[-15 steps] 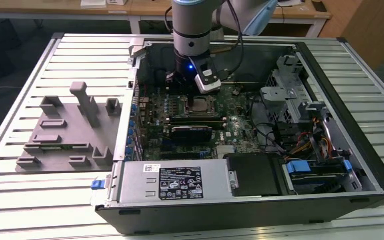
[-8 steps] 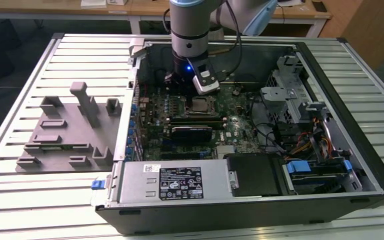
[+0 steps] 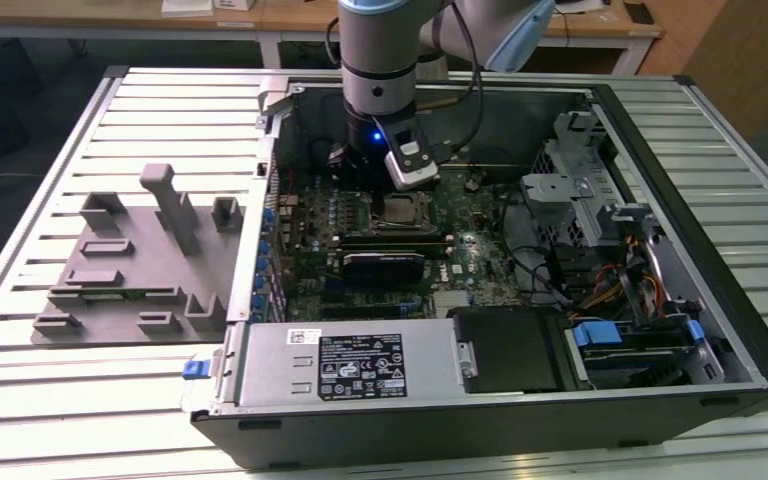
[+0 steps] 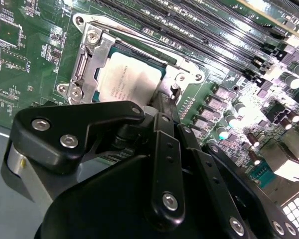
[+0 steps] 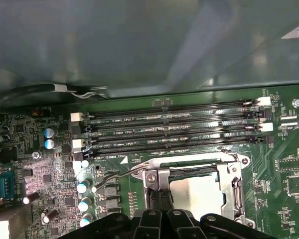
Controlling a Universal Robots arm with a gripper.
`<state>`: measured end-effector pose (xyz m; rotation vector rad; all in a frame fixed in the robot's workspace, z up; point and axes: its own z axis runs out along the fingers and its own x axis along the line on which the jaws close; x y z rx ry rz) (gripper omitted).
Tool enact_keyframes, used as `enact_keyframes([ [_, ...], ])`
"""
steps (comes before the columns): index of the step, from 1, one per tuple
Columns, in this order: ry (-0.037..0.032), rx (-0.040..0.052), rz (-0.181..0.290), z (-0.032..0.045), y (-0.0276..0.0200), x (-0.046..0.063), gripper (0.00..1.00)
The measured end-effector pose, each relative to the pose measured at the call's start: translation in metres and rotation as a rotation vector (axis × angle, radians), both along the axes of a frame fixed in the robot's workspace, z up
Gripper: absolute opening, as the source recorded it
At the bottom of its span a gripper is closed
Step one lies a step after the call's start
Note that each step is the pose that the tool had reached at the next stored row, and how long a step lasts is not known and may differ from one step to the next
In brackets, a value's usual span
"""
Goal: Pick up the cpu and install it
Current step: 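Close the cpu cover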
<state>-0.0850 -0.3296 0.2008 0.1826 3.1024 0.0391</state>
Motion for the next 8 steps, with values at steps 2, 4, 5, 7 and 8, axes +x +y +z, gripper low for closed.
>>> enact_keyframes([
  [2,0.0,0.0,0.0,0.0,0.0,0.0,0.11],
  [4,0.0,0.0001,0.0,-0.0001,0.0,-0.0002,0.11],
  [5,-0.0001,0.0001,0.0,-0.0002,0.0,-0.0004,0.11],
  [7,0.0,0.0,0.0,-0.0004,0.0,-0.0008,0.11],
  [8,0.0,0.0,0.0,-0.0005,0.0,-0.0009,0.11],
])
